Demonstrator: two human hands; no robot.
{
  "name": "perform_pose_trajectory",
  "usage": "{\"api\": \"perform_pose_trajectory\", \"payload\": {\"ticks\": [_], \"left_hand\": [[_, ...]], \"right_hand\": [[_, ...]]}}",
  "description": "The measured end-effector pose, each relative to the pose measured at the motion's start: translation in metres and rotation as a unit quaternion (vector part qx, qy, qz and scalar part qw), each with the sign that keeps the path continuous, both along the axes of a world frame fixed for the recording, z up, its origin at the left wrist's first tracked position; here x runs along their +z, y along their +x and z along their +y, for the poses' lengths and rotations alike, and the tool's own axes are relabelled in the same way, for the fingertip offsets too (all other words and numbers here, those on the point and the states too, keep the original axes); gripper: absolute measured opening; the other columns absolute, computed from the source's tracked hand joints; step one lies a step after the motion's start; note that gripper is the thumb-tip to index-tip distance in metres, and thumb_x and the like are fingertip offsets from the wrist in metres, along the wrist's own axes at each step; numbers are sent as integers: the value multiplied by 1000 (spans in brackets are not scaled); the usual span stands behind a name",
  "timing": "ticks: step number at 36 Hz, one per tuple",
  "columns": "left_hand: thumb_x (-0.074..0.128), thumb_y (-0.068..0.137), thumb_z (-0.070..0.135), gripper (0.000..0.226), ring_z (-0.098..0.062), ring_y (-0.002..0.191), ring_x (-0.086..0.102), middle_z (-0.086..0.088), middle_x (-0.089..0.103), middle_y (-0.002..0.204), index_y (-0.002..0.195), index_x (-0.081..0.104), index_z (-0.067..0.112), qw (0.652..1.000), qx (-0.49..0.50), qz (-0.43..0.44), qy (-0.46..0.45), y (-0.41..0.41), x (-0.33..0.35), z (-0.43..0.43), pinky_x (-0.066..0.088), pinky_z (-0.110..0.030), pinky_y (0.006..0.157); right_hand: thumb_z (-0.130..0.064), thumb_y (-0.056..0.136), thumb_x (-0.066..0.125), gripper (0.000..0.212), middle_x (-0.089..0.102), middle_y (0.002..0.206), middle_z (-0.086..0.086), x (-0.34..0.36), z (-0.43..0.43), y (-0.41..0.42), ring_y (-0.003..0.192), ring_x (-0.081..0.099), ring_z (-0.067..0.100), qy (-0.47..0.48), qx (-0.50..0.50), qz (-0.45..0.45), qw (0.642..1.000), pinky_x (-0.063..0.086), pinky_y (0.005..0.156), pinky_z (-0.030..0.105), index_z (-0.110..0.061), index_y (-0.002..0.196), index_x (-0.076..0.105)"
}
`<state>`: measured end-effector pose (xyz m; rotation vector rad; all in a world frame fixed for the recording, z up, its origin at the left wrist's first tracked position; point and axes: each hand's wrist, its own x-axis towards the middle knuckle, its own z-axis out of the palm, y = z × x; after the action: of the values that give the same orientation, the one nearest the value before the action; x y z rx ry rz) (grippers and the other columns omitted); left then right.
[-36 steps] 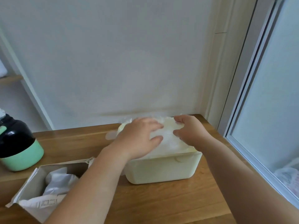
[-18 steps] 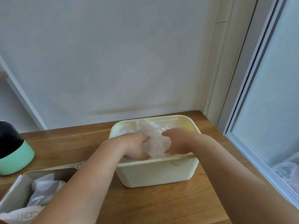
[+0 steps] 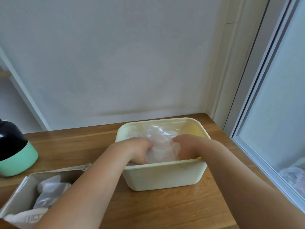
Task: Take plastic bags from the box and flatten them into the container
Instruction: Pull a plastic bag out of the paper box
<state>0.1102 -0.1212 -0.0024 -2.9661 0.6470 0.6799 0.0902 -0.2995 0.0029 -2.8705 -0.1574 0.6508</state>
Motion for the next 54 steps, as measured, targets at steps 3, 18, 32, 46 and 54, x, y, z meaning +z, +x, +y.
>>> {"api": "perform_pose_trajectory", "payload": {"ticks": [3, 18, 32, 46, 54], "left_hand": [[68, 84, 37, 61, -19, 129, 46, 5, 46, 144, 141, 46, 26, 995, 44, -60, -59, -10, 15, 13, 42, -32, 100], [63, 91, 22, 26, 15, 94, 53, 24, 59, 106, 115, 65, 33, 895, 175, -231, -340, -99, 36, 118, 40, -6, 78], [60, 88, 28, 14, -10, 90, 61, 11, 67, 93, 93, 70, 36, 958, 227, -109, -136, -123, 3, 179, 54, -39, 83], [60, 93, 27, 25, -3, 84, 60, 6, 70, 88, 83, 77, 13, 882, 209, -303, -294, -125, -12, 185, 52, -31, 80], [69, 87, 22, 16, 15, 95, 54, 21, 62, 108, 91, 70, 38, 710, 328, -293, -550, -127, -5, 182, 37, -3, 77]], "right_hand": [[-30, 87, 65, 66, 38, 148, -3, 13, -2, -6, 134, 38, 18, 55, -35, -88, 994, 31, 105, 27, -23, 145, 35], [-26, 90, 58, 26, 56, 93, -20, 32, 99, -68, 84, 56, 3, 338, 15, -273, 901, 42, 71, 13, -26, 116, 62], [-14, 89, 55, 41, 55, 127, 0, -23, 200, -84, 104, 57, 15, 303, 81, -221, 924, 34, 84, 12, -20, 130, 56], [-15, 86, 58, 39, 56, 122, -4, -32, 198, -81, 97, 55, 10, 345, 47, -212, 913, 38, 80, 16, -21, 124, 59], [-25, 89, 61, 37, 58, 113, -10, -26, 196, -80, 86, 55, 4, 388, 34, -188, 902, 44, 78, 14, -20, 125, 58]]}}
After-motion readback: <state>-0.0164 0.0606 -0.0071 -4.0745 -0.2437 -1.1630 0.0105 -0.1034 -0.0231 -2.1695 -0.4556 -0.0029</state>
